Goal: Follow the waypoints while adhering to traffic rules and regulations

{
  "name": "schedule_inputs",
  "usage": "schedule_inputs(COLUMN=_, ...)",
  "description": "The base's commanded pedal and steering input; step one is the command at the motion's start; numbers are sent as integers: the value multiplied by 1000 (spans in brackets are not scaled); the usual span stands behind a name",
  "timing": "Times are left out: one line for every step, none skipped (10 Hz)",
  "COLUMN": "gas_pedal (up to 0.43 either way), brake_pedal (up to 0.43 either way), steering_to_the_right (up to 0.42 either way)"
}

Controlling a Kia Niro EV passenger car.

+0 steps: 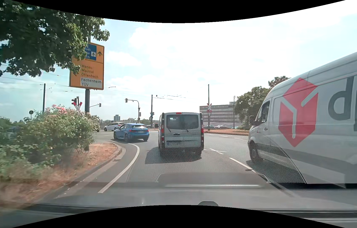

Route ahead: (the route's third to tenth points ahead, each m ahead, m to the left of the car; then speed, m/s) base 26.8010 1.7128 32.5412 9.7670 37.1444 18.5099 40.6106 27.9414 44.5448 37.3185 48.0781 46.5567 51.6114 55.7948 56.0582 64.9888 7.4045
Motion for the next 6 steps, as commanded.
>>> schedule_inputs(gas_pedal=0, brake_pedal=18, steering_to_the_right=-85)
schedule_inputs(gas_pedal=0, brake_pedal=24, steering_to_the_right=-85)
schedule_inputs(gas_pedal=0, brake_pedal=24, steering_to_the_right=-85)
schedule_inputs(gas_pedal=0, brake_pedal=30, steering_to_the_right=-85)
schedule_inputs(gas_pedal=0, brake_pedal=30, steering_to_the_right=-87)
schedule_inputs(gas_pedal=0, brake_pedal=37, steering_to_the_right=-90)
